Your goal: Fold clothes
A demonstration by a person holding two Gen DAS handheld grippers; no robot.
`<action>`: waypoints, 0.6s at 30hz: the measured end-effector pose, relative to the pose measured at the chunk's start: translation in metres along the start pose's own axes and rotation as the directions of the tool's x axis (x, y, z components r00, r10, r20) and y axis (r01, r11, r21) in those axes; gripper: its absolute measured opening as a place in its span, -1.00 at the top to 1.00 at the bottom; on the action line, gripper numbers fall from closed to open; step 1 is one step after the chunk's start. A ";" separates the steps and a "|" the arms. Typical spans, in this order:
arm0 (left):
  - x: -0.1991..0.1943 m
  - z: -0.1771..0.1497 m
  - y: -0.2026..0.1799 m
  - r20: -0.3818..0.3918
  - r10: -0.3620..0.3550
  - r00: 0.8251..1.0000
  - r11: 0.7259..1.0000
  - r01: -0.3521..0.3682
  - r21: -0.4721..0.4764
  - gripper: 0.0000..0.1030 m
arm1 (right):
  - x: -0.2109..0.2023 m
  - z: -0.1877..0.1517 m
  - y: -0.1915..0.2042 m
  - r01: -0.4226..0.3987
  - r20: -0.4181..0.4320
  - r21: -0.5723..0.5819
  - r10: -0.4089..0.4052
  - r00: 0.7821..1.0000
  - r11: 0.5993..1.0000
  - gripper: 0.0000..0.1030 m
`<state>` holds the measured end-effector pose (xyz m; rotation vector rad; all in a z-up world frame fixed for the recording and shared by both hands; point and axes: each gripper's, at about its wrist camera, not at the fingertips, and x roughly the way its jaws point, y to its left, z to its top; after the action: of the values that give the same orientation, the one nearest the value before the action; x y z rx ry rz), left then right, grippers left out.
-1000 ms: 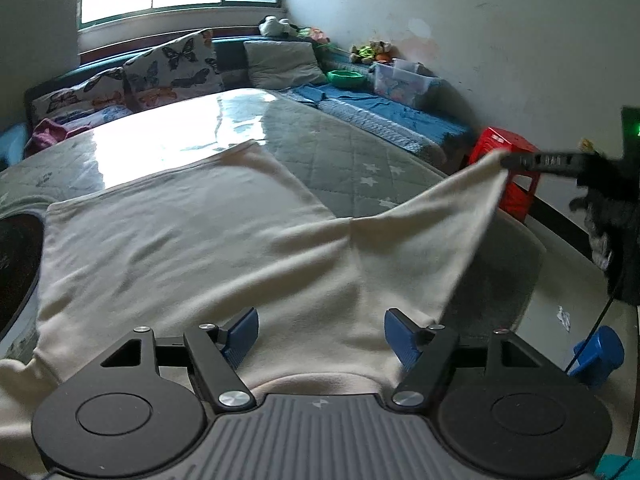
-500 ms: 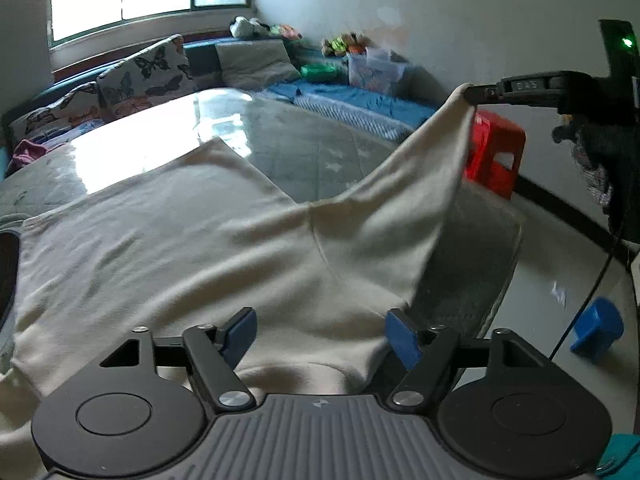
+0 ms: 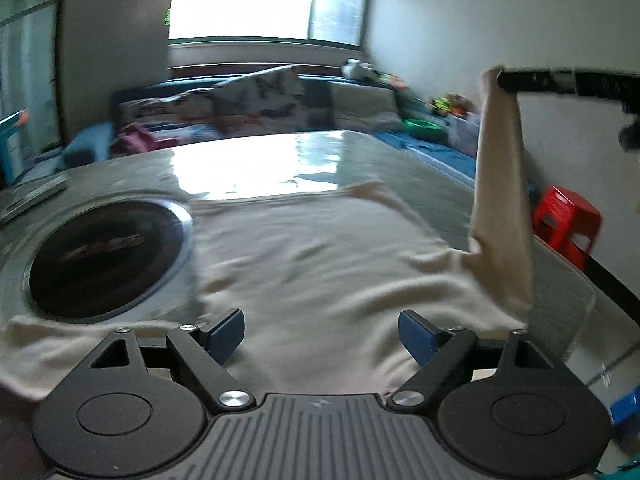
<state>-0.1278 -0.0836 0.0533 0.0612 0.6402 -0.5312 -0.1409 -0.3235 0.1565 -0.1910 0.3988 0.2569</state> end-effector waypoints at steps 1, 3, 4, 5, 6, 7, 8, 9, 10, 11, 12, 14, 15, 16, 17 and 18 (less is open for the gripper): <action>-0.003 -0.002 0.006 0.003 0.010 1.000 1.000 -0.010 -0.020 -0.69 | 0.011 -0.001 0.015 -0.040 -0.015 -0.022 0.039 0.999 0.999 0.92; -0.008 -0.005 0.017 0.001 0.023 1.000 0.998 -0.023 -0.056 -0.72 | 0.031 -0.002 0.042 -0.113 -0.049 -0.056 0.110 0.993 0.992 0.92; -0.011 -0.007 0.022 -0.001 0.030 1.000 0.997 -0.030 -0.072 -0.73 | 0.040 -0.004 0.052 -0.142 -0.067 -0.060 0.138 0.988 0.988 0.92; -0.013 -0.009 0.027 -0.004 0.036 0.999 0.995 -0.037 -0.088 -0.73 | 0.050 -0.008 0.063 -0.175 -0.091 -0.064 0.169 0.981 0.983 0.92; -0.014 -0.010 0.030 -0.008 0.040 0.999 0.994 -0.040 -0.099 -0.73 | 0.059 -0.012 0.075 -0.210 -0.118 -0.068 0.201 0.973 0.975 0.92; -0.016 -0.012 0.033 -0.011 0.044 0.999 0.993 -0.045 -0.105 -0.73 | 0.065 -0.018 0.084 -0.241 -0.145 -0.069 0.230 0.962 0.968 0.90; -0.017 -0.013 0.035 -0.014 0.051 0.999 0.993 -0.052 -0.110 -0.74 | 0.071 -0.025 0.093 -0.271 -0.173 -0.067 0.256 0.951 0.960 0.87; -0.018 -0.015 0.038 -0.016 0.056 0.998 0.992 -0.058 -0.114 -0.74 | 0.076 -0.032 0.101 -0.300 -0.201 -0.064 0.282 0.938 0.952 0.85; -0.019 -0.017 0.038 -0.018 0.059 0.998 0.991 -0.061 -0.117 -0.74 | 0.076 -0.037 0.105 -0.314 -0.215 -0.061 0.295 0.931 0.947 0.81; -0.019 -0.018 0.038 -0.019 0.061 0.998 0.991 -0.063 -0.119 -0.74 | 0.073 -0.041 0.104 -0.316 -0.219 -0.059 0.297 0.930 0.947 0.81; -0.018 -0.018 0.038 -0.018 0.059 0.998 0.991 -0.061 -0.118 -0.74 | 0.069 -0.044 0.104 -0.319 -0.223 -0.056 0.299 0.928 0.946 0.81; -0.018 -0.017 0.037 -0.016 0.056 0.998 0.991 -0.058 -0.117 -0.74 | 0.062 -0.051 0.103 -0.323 -0.231 -0.051 0.304 0.924 0.945 0.81; -0.017 -0.016 0.037 -0.015 0.054 0.998 0.992 -0.056 -0.117 -0.74 | 0.058 -0.055 0.097 -0.309 -0.237 -0.043 0.291 0.927 0.950 0.81; -0.017 -0.016 0.037 -0.014 0.053 0.999 0.992 -0.054 -0.116 -0.74 | 0.054 -0.060 0.088 -0.283 -0.244 -0.031 0.267 0.932 0.959 0.81; -0.016 -0.015 0.036 -0.013 0.049 0.999 0.992 -0.051 -0.115 -0.73 | 0.050 -0.064 0.078 -0.257 -0.252 -0.020 0.244 0.937 0.966 0.81; -0.014 -0.014 0.033 -0.013 0.040 0.999 0.993 -0.041 -0.112 -0.72 | 0.047 -0.069 0.071 -0.234 -0.262 -0.008 0.224 0.939 0.972 0.81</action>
<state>-0.1290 -0.0453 0.0466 -0.0288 0.6766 -0.4556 -0.1433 -0.2626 0.0655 -0.2174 0.6788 0.4727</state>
